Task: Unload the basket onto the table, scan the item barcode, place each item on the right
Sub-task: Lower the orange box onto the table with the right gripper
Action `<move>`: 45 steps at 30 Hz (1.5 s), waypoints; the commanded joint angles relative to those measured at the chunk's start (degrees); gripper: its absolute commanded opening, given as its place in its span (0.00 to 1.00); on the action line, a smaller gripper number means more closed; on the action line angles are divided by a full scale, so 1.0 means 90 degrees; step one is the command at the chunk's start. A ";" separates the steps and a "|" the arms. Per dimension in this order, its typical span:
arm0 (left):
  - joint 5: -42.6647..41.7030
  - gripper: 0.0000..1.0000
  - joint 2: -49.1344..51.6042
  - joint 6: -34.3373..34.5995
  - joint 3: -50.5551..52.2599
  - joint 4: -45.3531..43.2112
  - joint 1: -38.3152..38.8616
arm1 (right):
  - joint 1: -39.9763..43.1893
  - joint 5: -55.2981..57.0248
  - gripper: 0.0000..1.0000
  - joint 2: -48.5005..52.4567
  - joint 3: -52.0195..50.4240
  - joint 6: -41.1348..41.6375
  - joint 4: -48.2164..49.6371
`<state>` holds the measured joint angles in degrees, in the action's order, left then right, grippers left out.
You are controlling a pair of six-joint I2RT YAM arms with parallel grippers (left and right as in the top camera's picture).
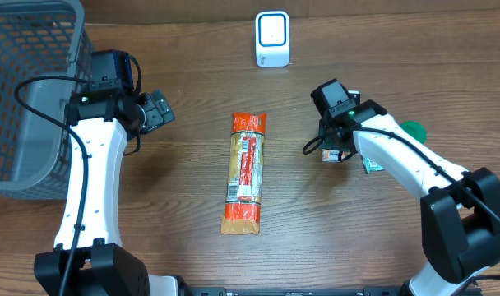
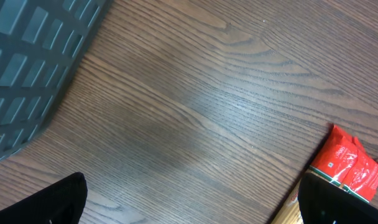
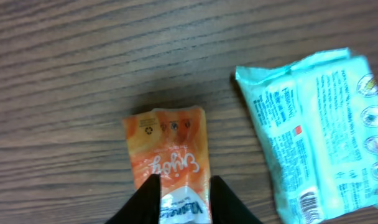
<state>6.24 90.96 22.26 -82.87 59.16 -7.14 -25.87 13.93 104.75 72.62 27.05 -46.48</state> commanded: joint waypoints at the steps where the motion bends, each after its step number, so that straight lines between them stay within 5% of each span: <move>1: 0.0017 1.00 0.0046 -0.0073 0.0024 0.0000 0.0002 | 0.0112 -0.0583 0.24 -0.0090 -0.0056 0.0017 0.0017; 16: 0.0017 1.00 0.0046 -0.0073 0.0024 0.0000 0.0002 | 0.0109 -0.0602 0.25 -0.0090 -0.0923 0.0019 0.0831; 29: 0.0017 1.00 0.0046 -0.0073 0.0024 0.0000 0.0002 | 0.0109 -0.0580 0.47 -0.0211 -0.0335 -0.0058 0.0376; 45: 0.0017 1.00 0.0046 -0.0073 0.0024 0.0000 0.0002 | -0.0665 0.0393 0.41 -0.0153 -0.0197 -0.0194 0.0299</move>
<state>6.26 90.96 22.26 -82.87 59.16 -7.14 -30.74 12.25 103.07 72.18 25.45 -44.53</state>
